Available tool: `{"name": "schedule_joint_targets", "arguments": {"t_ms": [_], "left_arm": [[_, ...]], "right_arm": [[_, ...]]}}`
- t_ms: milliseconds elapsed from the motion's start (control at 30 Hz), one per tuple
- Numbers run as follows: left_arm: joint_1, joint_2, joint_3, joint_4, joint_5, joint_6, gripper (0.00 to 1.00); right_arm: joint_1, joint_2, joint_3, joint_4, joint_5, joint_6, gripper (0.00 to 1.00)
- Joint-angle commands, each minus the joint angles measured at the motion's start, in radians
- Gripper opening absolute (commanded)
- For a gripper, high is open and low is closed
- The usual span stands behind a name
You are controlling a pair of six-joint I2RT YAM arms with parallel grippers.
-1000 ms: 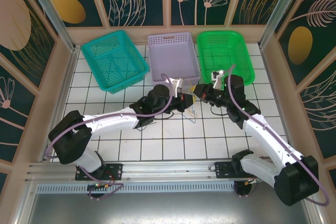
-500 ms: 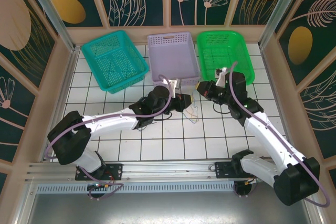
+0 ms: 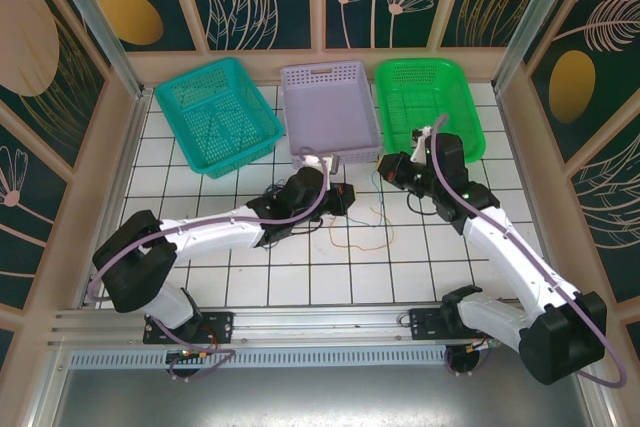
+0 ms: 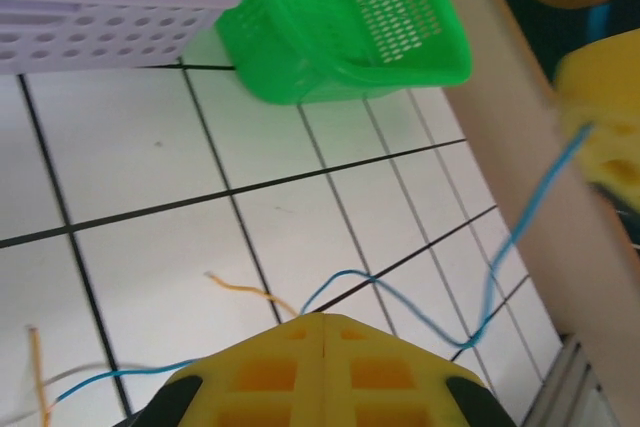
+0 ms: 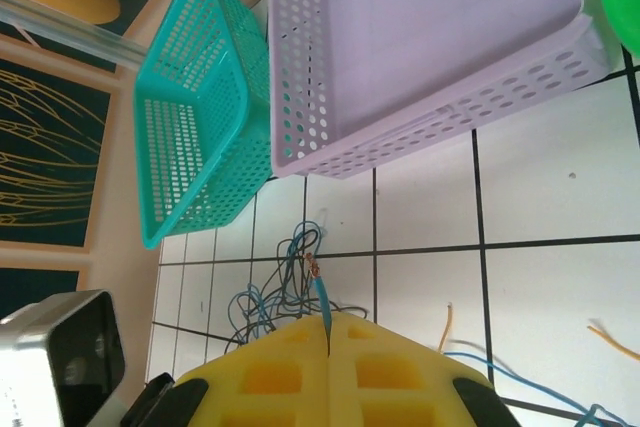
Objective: Untangle the cables
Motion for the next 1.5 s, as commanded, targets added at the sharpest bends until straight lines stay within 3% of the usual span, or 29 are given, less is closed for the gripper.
{"name": "schedule_joint_targets", "arguments": {"t_ms": [0, 233, 567, 800, 1133, 1300, 1467], "left_arm": [[0.003, 0.026, 0.044, -0.116, -0.076, -0.019, 0.11], [0.002, -0.027, -0.002, -0.135, -0.161, -0.067, 0.23], [0.003, -0.197, -0.056, -0.349, -0.444, -0.173, 0.3], [0.003, -0.38, -0.13, -0.331, -0.432, -0.177, 0.43], [0.003, -0.558, -0.164, -0.355, -0.408, -0.193, 0.47], [0.003, -0.553, -0.173, -0.363, -0.4, -0.193, 0.47], [0.003, -0.533, -0.194, -0.332, -0.366, -0.2, 0.47]], "right_arm": [[-0.006, -0.007, 0.098, -0.044, 0.055, -0.055, 0.0], [-0.006, -0.003, 0.299, -0.068, 0.067, -0.111, 0.0], [-0.007, 0.214, 0.641, -0.016, 0.0, -0.134, 0.0], [-0.031, 0.436, 0.758, 0.146, -0.071, -0.106, 0.0], [-0.048, 0.83, 0.964, 0.499, -0.164, 0.072, 0.0], [-0.048, 1.061, 1.191, 0.402, -0.14, 0.106, 0.0], [-0.055, 1.202, 1.31, 0.206, -0.113, 0.086, 0.0]]}}
